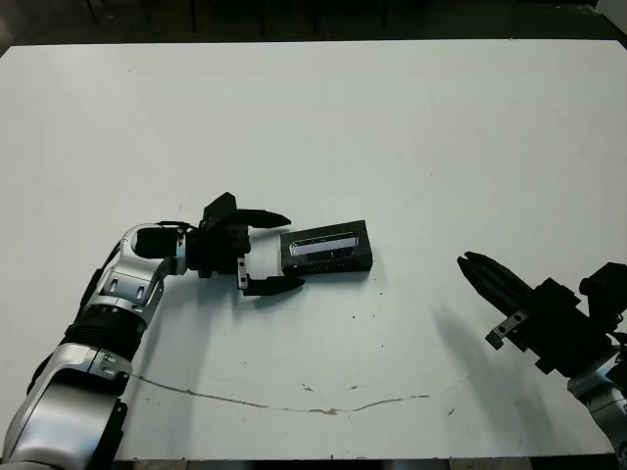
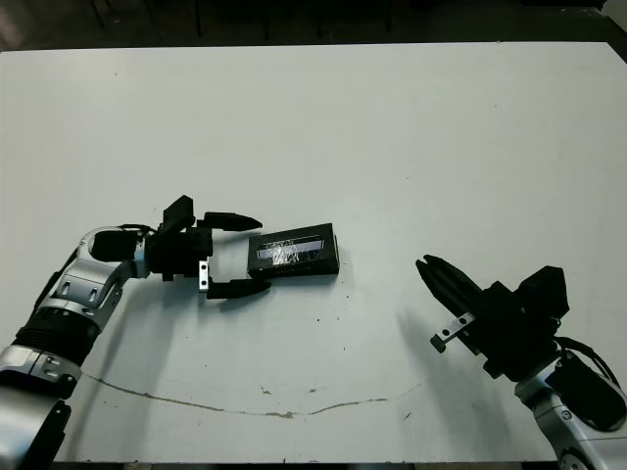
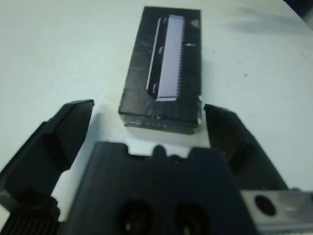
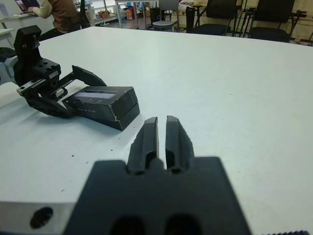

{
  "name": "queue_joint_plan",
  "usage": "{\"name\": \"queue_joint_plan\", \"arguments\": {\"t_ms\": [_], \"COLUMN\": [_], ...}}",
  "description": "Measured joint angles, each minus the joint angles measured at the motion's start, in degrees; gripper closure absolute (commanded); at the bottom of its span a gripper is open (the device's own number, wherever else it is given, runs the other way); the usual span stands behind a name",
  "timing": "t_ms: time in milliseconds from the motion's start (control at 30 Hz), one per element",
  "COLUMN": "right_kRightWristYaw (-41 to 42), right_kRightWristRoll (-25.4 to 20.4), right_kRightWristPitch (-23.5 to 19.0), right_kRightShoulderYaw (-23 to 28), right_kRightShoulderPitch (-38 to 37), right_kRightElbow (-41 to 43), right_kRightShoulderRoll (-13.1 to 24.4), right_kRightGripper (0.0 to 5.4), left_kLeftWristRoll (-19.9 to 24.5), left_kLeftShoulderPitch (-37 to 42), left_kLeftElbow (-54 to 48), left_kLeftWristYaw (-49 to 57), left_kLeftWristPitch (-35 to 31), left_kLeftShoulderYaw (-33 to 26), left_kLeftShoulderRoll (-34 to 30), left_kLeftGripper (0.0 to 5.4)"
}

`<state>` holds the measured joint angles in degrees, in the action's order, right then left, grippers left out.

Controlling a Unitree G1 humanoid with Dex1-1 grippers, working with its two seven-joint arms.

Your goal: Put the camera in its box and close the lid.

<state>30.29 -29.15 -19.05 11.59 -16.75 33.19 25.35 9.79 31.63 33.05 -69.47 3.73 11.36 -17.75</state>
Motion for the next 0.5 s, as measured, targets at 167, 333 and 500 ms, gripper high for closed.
{"name": "queue_joint_plan", "arguments": {"t_ms": [167,333,500], "right_kRightWristYaw": [0.0,0.1,0.0], "right_kRightWristRoll": [-0.5,-0.8,-0.6], "right_kRightWristPitch": [-0.5,-0.5,-0.5], "right_kRightShoulderYaw": [0.0,0.0,0.0], "right_kRightShoulderPitch": [0.0,0.0,0.0], "right_kRightElbow": [0.0,0.0,0.0], "right_kRightShoulderRoll": [0.0,0.0,0.0], "right_kRightGripper": [5.4,5.4,5.4], "left_kLeftWristRoll": [0.0,0.2,0.3], "left_kLeftShoulderPitch": [0.4,1.6,2.3], "left_kLeftElbow": [1.1,3.4,5.0], "left_kLeftWristYaw": [0.1,-2.8,-4.8], "left_kLeftWristPitch": [-0.2,0.2,1.2], "left_kLeftShoulderYaw": [0.0,0.2,0.2], "left_kLeftShoulderRoll": [0.5,0.8,1.2], "left_kLeftGripper": [0.82,1.72,2.56]}}
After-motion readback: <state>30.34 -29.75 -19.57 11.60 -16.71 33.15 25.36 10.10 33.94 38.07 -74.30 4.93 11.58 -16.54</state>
